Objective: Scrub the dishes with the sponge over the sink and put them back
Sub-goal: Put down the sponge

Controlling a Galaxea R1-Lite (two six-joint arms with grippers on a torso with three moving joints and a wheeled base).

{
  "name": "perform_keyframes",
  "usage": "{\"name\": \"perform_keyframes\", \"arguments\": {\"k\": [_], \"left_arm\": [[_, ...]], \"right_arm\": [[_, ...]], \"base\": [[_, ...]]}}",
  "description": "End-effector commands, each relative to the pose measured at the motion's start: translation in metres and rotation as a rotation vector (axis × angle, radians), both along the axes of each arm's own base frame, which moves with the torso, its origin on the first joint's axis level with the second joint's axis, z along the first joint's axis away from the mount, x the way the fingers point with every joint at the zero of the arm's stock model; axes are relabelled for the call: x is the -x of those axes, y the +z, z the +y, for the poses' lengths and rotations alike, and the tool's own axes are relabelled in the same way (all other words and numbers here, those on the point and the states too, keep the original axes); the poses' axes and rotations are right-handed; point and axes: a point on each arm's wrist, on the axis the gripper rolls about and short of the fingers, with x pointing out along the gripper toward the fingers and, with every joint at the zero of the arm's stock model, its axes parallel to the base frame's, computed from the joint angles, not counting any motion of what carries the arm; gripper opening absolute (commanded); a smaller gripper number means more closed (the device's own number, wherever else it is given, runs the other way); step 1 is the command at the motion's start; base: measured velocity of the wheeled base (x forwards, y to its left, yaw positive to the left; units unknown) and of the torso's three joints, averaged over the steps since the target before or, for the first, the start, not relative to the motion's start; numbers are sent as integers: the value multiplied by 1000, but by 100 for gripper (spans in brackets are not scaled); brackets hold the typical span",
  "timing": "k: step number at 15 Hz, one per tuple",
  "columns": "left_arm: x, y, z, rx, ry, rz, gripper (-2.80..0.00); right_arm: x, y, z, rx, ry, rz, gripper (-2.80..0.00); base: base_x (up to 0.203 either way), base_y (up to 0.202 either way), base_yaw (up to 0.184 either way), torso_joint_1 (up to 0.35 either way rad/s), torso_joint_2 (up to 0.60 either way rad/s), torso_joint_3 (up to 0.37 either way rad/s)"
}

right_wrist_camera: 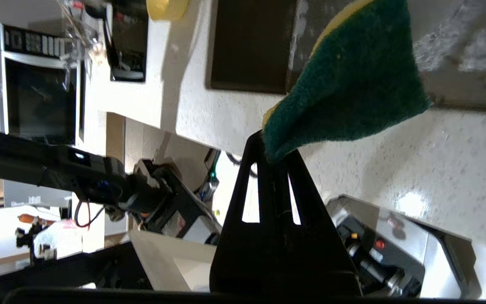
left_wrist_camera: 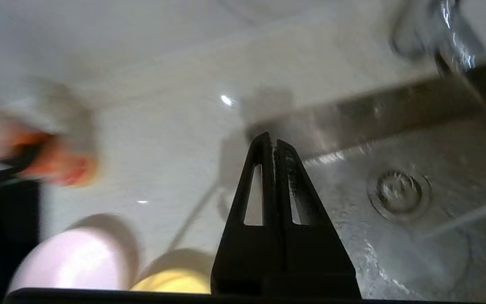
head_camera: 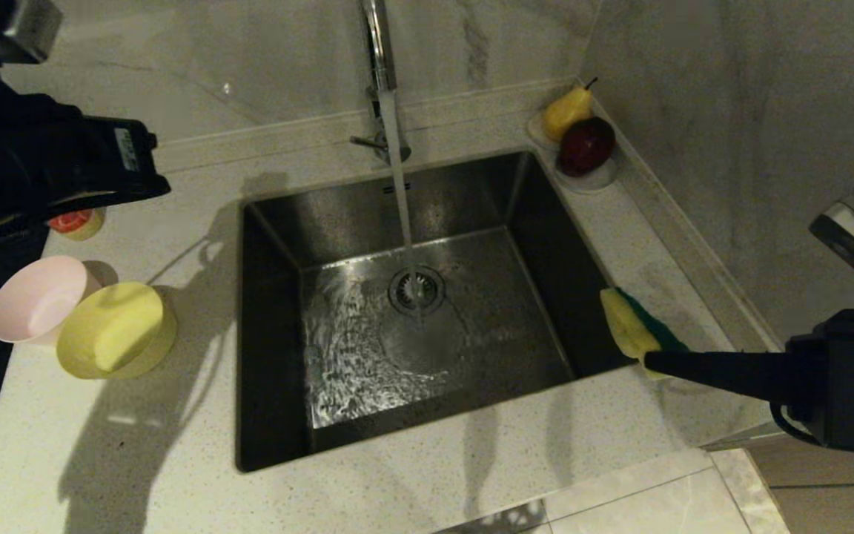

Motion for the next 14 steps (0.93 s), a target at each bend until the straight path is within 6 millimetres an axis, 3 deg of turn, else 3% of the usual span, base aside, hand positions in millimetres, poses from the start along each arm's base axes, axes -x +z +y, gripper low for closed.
{"name": "perform_keyframes", "arguments": {"k": [1,4,7,12,14], "left_arm": [[68,27,13,33,69,-145,-280],[136,18,29,50,168,-173,-280],[184,-15,40,48,245,-145,-280],[238,-69,46,46,378,-175,-280],[248,-96,45,43,358,-163,-280]], "right_arm": [[0,-7,0,8,2,21,-280],[0,-8,0,11,4,26,-280],[-2,-9,1,14,4,32,-280],[0,-12,-1,18,-6,39,-280],[3,-11,-3,13,-4,31,-280]], "base": [[0,0,0,0,0,0],[0,0,0,0,0,0],[0,0,0,0,0,0],[0,0,0,0,0,0],[0,0,0,0,0,0]]}}
